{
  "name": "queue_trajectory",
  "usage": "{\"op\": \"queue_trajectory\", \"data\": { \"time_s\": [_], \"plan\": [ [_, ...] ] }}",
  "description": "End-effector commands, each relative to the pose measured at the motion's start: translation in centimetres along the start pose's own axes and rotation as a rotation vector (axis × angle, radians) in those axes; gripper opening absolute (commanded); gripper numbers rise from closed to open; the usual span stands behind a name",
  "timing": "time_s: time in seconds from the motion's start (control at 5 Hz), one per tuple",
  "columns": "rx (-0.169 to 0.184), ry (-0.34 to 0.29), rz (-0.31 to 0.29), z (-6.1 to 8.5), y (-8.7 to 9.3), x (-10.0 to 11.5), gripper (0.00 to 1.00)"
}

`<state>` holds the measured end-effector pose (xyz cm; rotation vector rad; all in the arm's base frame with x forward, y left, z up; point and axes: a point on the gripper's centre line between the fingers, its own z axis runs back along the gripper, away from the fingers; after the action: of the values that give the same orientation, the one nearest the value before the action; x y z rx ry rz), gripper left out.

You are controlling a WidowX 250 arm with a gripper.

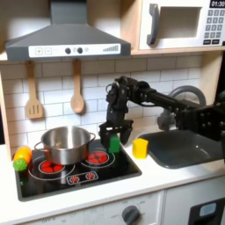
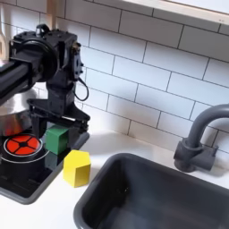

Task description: Reach green block

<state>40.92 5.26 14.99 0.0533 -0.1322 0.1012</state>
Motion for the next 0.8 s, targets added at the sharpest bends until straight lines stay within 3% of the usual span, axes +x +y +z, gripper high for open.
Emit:
{"op": "queue_trajectory", "data": {
  "time_s": [0.0, 0.6],
  "plan": [
    [0.007, 0.026, -0.007, -1.10, -0.04, 0.09, 1.00],
    [0.002, 0.050, -0.002, -1.13, -0.19, 0.16, 1.00]
  ]
}}
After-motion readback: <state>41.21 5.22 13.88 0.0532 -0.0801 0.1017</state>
